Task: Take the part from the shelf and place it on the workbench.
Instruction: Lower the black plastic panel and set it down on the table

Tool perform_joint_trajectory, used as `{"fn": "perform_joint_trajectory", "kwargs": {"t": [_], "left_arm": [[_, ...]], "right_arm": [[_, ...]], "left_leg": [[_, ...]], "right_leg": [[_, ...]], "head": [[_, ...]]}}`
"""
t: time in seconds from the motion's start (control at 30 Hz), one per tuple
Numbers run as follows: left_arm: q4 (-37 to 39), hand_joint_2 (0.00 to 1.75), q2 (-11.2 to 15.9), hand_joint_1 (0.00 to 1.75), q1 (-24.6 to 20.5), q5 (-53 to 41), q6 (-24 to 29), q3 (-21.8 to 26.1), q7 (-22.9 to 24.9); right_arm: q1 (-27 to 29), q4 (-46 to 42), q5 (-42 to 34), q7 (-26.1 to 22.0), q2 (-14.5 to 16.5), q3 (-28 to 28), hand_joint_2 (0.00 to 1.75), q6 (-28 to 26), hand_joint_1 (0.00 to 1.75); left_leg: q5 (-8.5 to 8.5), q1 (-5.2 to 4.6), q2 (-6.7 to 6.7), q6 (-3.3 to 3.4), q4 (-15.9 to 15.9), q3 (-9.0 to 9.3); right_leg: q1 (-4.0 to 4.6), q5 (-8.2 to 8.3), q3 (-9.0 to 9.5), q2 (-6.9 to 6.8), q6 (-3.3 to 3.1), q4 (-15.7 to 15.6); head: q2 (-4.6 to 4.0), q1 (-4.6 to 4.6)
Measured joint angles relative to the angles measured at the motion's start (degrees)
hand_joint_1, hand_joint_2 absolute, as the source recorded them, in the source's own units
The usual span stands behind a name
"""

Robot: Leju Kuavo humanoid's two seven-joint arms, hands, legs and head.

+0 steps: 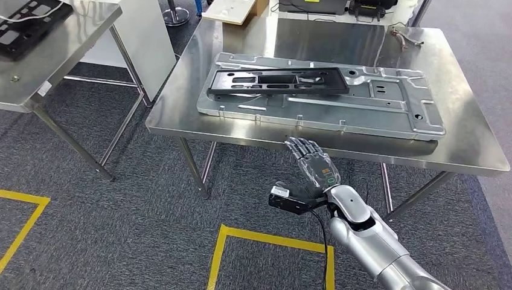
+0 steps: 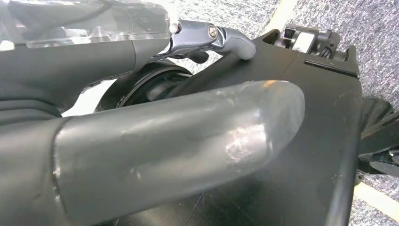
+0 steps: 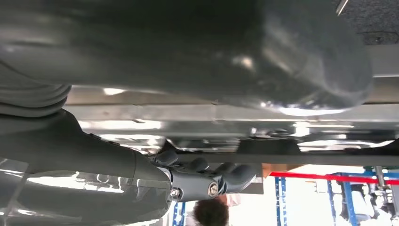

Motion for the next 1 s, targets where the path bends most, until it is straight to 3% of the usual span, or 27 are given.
{"fn": "perform_joint_trajectory", "kwargs": {"t": [0.07,0.13,0.17,0.2,0.27,0.33,0.4,0.47,0.5,0.53,0.57,0.63,0.67,0.7,0.77,0.8,0.83,0.9,0.93,1.0], "left_arm": [[0.0,0.0,0.01,0.0,-0.09,0.2,0.21,0.25,-0.05],[0.0,0.0,0.02,0.0,-0.12,0.62,0.65,0.61,-0.17],[0.0,0.0,0.02,0.0,-0.08,0.86,0.88,0.87,-0.25],[0.0,0.0,0.02,0.0,0.03,1.05,1.11,1.17,-0.31],[0.0,0.0,0.0,0.0,0.48,1.56,1.62,1.75,-0.4],[0.0,0.0,-0.07,0.0,1.11,2.28,2.35,2.4,-0.57],[0.0,0.0,-0.26,0.0,1.73,3.02,3.26,3.29,-0.78],[0.01,0.0,-0.52,0.0,2.08,3.52,3.93,4.19,-0.89],[0.02,0.0,-0.64,0.0,2.1,3.65,4.11,4.53,-0.9],[0.03,0.0,-0.73,0.0,2.07,3.69,4.19,4.79,-0.89],[0.04,0.0,-0.8,0.0,2.02,3.7,4.28,5.01,-0.88],[0.04,0.0,-0.82,0.0,1.93,3.89,4.64,5.52,-0.89],[0.04,0.0,-0.83,0.0,1.88,4.02,4.88,5.82,-0.91],[0.04,0.0,-0.83,0.0,1.8,4.16,5.15,6.11,-0.96],[0.04,0.0,-0.85,0.0,1.55,4.33,5.61,6.74,-1.12],[0.04,0.0,-0.87,0.0,1.38,4.38,5.79,7.05,-1.2],[0.02,0.0,-0.91,0.0,1.23,4.43,5.91,7.33,-1.27],[-0.02,0.0,-1.02,0.0,1.03,4.56,6.1,7.73,-1.33],[-0.04,0.0,-1.07,0.0,1.0,4.63,6.22,7.95,-1.36],[-0.03,0.0,-1.05,0.0,1.06,4.78,6.57,8.53,-1.52]], "right_arm": [[1.49,-1.05,-0.36,-0.44,-0.21,-0.6,0.0,-0.63,0.0],[4.36,-2.49,-0.97,-1.41,-0.54,-1.7,0.0,-1.78,0.0],[6.27,-3.21,-1.28,-2.1,-0.63,-2.37,0.0,-2.49,0.0],[8.44,-3.98,-1.58,-2.89,-0.68,-3.17,0.0,-3.28,0.0],[13.17,-5.66,-2.33,-4.63,-0.68,-5.07,0.0,-4.9,0.0],[18.12,-7.51,-3.5,-6.34,-0.68,-7.22,0.0,-6.52,0.0],[23.42,-9.01,-5.44,-8.38,-0.68,-9.64,0.0,-8.42,0.0],[28.41,-9.64,-7.5,-10.8,-0.64,-12.2,0.0,-9.91,0.0],[30.46,-9.7,-8.25,-11.82,-0.6,-13.45,0.0,-10.36,0.0],[32.12,-9.72,-8.72,-12.51,-0.56,-14.56,0.0,-10.6,0.0],[33.43,-9.74,-9.0,-12.89,-0.53,-15.59,0.0,-10.75,0.0],[35.38,-9.74,-9.43,-12.99,-0.45,-17.49,0.0,-10.67,0.0],[36.34,-9.68,-9.69,-13.16,-0.32,-18.58,0.0,-10.48,0.0],[37.41,-9.5,-9.94,-13.74,-0.05,-20.01,0.0,-10.2,0.0],[39.53,-8.51,-10.11,-16.38,0.89,-23.99,0.0,-9.56,0.0],[40.35,-7.74,-9.95,-18.11,1.53,-26.42,0.0,-9.26,0.0],[40.9,-6.97,-9.75,-19.67,2.19,-28.76,0.0,-8.99,0.0],[41.36,-5.64,-9.38,-21.51,3.36,-32.83,0.0,-8.58,0.0],[41.49,-4.89,-9.6,-21.8,3.88,-34.61,0.0,-8.38,0.0],[41.71,-2.07,-11.01,-22.07,5.0,-38.49,0.0,-8.4,0.0]], "left_leg": [[-4.19,0.03,0.02,-0.6,3.69,-1.34],[-9.16,0.05,0.06,-0.93,10.08,-2.31],[-10.27,0.05,0.08,-0.96,12.74,-2.22],[-9.94,0.05,0.11,-0.88,14.02,-1.57],[-6.51,0.02,0.08,-0.38,11.48,1.75],[-5.29,-0.1,-0.57,0.49,3.62,6.93],[-6.67,-0.34,-1.16,1.19,-2.5,10.26],[-6.04,-0.48,-0.91,1.81,-4.26,10.5],[-5.06,-0.45,-0.59,2.19,-4.65,10.01],[-3.99,-0.36,-0.23,2.61,-5.02,9.33],[-2.93,-0.23,0.2,2.93,-5.35,8.48],[-1.21,-0.24,1.03,3.26,-5.27,6.27],[-0.4,-0.25,1.41,3.25,-5.07,5.1],[0.41,-0.26,1.69,3.18,-4.75,3.81],[1.8,-0.23,1.94,2.83,-3.72,1.08],[2.37,-0.21,1.99,2.57,-3.03,-0.27],[2.81,-0.29,2.03,2.26,-2.26,-1.45],[3.76,-0.47,2.35,1.54,-1.05,-3.0],[4.39,-0.51,2.55,1.2,-0.83,-3.49],[5.26,-0.35,2.64,0.47,-0.74,-4.34]], "right_leg": [[-0.22,0.39,-0.73,-0.06,-0.74,-0.86],[0.23,1.22,-1.92,-0.19,-1.22,-0.87],[0.48,1.68,-2.5,-0.29,-1.31,-0.82],[0.72,2.18,-3.17,-0.38,-1.36,-0.73],[1.11,3.32,-4.73,-0.36,-1.36,-0.53],[1.32,4.55,-5.96,-0.13,-1.16,-0.42],[1.2,5.86,-6.27,0.04,-0.63,-0.82],[0.99,7.38,-6.23,0.24,0.11,-1.81],[0.9,7.25,-6.42,0.48,0.41,-2.04],[0.85,5.8,-6.75,0.71,0.64,-1.57],[0.78,3.04,-7.21,0.92,0.84,-0.08],[0.41,-4.05,-7.96,1.03,1.22,6.32],[0.23,-5.74,-8.07,1.02,1.49,10.03],[0.02,-5.57,-7.84,1.02,1.76,13.15],[-0.45,-1.44,-5.52,0.97,2.2,14.92],[-0.71,-0.17,-2.9,0.85,2.34,12.99],[-0.82,-0.56,0.88,0.64,2.42,8.9],[-0.71,-4.39,7.26,0.37,2.06,-0.06],[-0.48,-5.78,8.7,0.38,1.73,-2.82],[-0.4,-5.62,7.89,0.34,0.79,-3.66]], "head": [[0.0,-0.02],[0.0,-0.03],[0.0,-0.03],[0.0,-0.03],[0.0,-0.04],[0.0,-0.03],[0.0,-0.02],[0.0,-0.02],[0.0,-0.02],[0.0,-0.01],[0.0,-0.01],[0.0,-0.02],[0.0,-0.02],[0.0,-0.02],[0.0,-0.02],[0.0,-0.02],[0.0,-0.02],[0.0,-0.03],[0.0,-0.03],[0.0,-0.04]]}}
